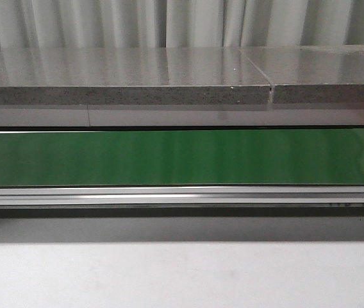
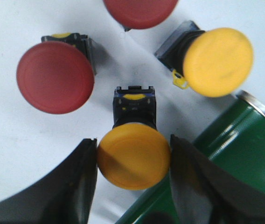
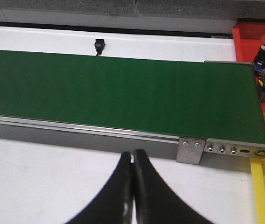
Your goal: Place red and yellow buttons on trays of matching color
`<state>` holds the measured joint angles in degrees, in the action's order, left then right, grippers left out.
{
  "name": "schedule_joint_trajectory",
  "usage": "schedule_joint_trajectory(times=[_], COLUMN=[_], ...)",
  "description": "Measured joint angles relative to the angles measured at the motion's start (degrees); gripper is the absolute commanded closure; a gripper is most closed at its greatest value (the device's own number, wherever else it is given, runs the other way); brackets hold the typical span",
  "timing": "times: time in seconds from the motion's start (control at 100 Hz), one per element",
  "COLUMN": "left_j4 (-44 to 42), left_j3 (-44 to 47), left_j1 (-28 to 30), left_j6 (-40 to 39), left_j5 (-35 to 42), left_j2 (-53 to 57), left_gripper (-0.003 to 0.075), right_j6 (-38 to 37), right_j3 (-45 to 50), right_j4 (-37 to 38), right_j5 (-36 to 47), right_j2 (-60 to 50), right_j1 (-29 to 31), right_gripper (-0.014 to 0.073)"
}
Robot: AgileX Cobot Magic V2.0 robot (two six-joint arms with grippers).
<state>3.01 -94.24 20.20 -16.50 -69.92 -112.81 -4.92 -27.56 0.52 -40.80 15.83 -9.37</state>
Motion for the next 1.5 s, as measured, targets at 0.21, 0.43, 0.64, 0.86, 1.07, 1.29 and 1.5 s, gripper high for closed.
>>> schedule_joint_trajectory(times=[0.21,0.43,0.64,0.86,1.07,1.29,1.5], left_j4=[-3.01,-4.53,-4.33,-4.18,-4.29,-4.18,-3.51], left_j3=[-0.19,-0.24,-0.24,1.75,2.01,2.1,1.61], left_j1=[-0.26,-4.67,-10.2,-12.3,-12.3,-12.3,-12.3], left_j6=[5.35,7.32,8.39,8.66,8.69,9.32,9.63], left_j5=[-0.29,-0.81,-1.22,-1.35,-1.35,-1.35,-1.23], left_j2=[6.93,12.56,13.36,12.02,10.61,9.2,9.2], left_gripper=[0.0499,0.0499,0.0499,0.0499,0.0499,0.0308,0.016], right_j6=[0.0,0.0,0.0,0.12,0.12,0.12,-0.01], right_j3=[0.0,0.0,0.0,0.0,0.0,0.05,0.05], right_j4=[0.0,0.0,0.0,0.0,0.0,0.0,0.0], right_j5=[0.0,0.0,0.0,0.0,0.0,0.0,0.0], right_j2=[0.0,0.0,0.0,0.0,0.0,0.0,0.0], right_j1=[0.0,0.0,0.0,0.0,0.0,0.0,0.0], right_gripper=[0.0658,0.0658,0.0658,0.0658,0.0658,0.0658,0.0658])
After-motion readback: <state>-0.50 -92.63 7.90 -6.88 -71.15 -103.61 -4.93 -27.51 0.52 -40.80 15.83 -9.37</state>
